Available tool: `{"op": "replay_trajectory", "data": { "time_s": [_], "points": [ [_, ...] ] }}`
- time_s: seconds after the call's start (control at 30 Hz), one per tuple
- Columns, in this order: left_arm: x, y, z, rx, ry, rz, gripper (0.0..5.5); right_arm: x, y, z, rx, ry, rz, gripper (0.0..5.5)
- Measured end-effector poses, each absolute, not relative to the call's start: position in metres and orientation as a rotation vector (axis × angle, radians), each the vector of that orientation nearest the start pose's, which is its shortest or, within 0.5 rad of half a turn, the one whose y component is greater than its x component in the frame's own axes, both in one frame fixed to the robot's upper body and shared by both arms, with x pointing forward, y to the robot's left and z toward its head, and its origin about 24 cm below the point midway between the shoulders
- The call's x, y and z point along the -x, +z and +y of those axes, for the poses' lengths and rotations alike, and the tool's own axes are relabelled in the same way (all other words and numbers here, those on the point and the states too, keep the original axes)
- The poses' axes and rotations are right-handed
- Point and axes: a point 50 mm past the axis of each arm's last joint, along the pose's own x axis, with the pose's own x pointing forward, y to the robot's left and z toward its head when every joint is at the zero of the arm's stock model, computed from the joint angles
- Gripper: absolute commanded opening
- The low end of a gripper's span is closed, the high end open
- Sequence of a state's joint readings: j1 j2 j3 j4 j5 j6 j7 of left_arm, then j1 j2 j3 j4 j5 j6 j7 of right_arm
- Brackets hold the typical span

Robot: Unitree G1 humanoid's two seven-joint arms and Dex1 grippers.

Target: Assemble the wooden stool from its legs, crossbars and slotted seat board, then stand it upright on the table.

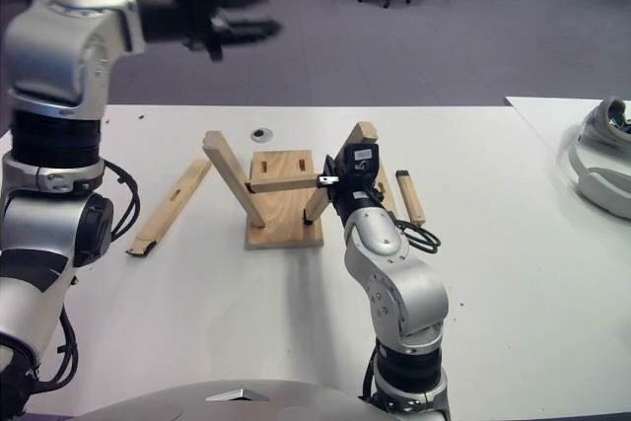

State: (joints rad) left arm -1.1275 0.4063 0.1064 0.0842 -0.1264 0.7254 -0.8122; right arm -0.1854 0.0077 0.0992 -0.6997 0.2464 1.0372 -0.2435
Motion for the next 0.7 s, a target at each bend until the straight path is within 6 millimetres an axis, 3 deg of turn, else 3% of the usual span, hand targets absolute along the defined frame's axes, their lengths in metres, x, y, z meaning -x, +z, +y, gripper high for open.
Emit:
{"op": "replay_trajectory", "data": {
  "time_s": [0.03, 0.07, 0.1, 0.2, 0.27, 0.33, 0.4, 0.7],
  "points": [
    [-0.339, 0.315, 0.159, -0.195, -0.62, -0.308, 2.52, -0.241, 0.141, -0.108, -0.087, 0.107, 0.183, 2.59],
    [-0.336, 0.291, 0.177, -0.101, -0.487, -0.312, 2.52, -0.242, 0.141, -0.109, -0.081, 0.107, 0.183, 2.77],
    [-0.332, 0.266, 0.183, -0.027, -0.396, -0.289, 2.52, -0.243, 0.14, -0.111, -0.075, 0.104, 0.184, 2.99],
    [-0.317, 0.183, 0.176, 0.133, -0.171, -0.103, 2.52, -0.247, 0.139, -0.112, -0.066, 0.135, 0.184, 3.67],
    [-0.302, 0.165, 0.174, 0.177, -0.068, -0.069, 2.52, -0.248, 0.136, -0.112, -0.05, 0.152, 0.19, 4.02],
    [-0.281, 0.129, 0.157, 0.238, -0.044, 0.078, 2.52, -0.249, 0.133, -0.116, 0.0, 0.151, 0.195, 4.36],
    [-0.276, 0.133, 0.149, 0.211, -0.064, 0.076, 2.52, -0.249, 0.131, -0.118, 0.027, 0.157, 0.19, 4.72],
    [-0.266, 0.123, 0.14, 0.204, -0.04, 0.14, 2.52, -0.25, 0.124, -0.121, -0.003, 0.189, 0.195, 4.72]
  ]
}}
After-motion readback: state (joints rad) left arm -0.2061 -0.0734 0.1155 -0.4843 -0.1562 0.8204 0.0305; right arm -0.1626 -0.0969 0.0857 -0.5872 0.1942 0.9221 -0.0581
